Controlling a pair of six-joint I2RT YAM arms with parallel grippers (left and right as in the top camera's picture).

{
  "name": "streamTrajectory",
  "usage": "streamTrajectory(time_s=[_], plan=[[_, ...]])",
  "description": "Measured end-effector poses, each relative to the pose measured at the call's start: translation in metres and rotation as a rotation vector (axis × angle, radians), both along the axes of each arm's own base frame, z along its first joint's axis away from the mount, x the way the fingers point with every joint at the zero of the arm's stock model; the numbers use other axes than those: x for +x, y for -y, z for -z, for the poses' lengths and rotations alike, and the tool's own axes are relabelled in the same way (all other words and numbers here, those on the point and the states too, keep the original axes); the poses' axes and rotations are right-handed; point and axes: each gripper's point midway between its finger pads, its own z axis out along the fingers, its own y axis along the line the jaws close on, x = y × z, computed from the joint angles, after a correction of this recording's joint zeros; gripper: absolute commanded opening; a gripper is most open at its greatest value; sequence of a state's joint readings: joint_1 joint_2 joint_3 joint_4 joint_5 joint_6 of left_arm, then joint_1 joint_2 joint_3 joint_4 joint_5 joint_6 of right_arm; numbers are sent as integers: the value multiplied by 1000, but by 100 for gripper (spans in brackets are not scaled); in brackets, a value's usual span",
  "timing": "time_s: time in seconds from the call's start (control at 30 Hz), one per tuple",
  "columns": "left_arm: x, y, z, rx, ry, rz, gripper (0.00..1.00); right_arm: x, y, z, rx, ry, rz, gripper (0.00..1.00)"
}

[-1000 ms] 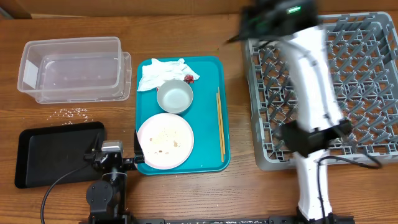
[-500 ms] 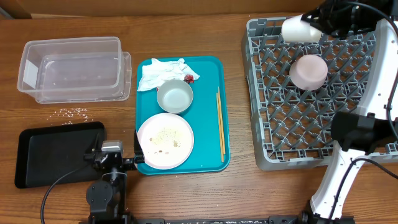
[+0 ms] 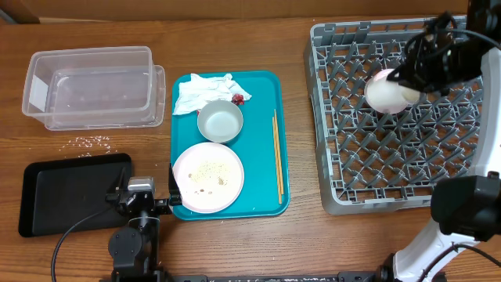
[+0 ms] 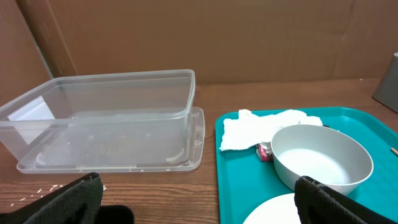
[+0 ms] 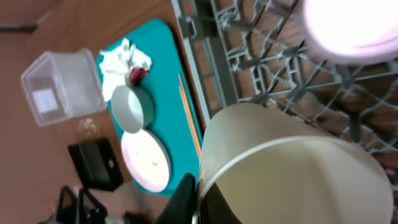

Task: Sort waste into correct bins and load items into the dishwasher
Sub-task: 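Carry the white cup over the dish rack, then lower the white cup upside down into the rack and release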

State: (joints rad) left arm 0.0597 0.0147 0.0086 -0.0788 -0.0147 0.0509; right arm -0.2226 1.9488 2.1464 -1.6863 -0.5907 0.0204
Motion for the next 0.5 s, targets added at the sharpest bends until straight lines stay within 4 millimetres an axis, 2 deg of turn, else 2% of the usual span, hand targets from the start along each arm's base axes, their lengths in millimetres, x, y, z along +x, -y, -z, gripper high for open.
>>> streamTrajectory(time_s=[0.17,0.4,0.5], plan=[[0,0,0,0,0,0,100,-9,1,25,214,-4,-56,4],[0,0,0,0,0,0,100,-24,32,48,500,75,35,4],[0,0,0,0,0,0,100,-27,35,60,577,116,59,4]])
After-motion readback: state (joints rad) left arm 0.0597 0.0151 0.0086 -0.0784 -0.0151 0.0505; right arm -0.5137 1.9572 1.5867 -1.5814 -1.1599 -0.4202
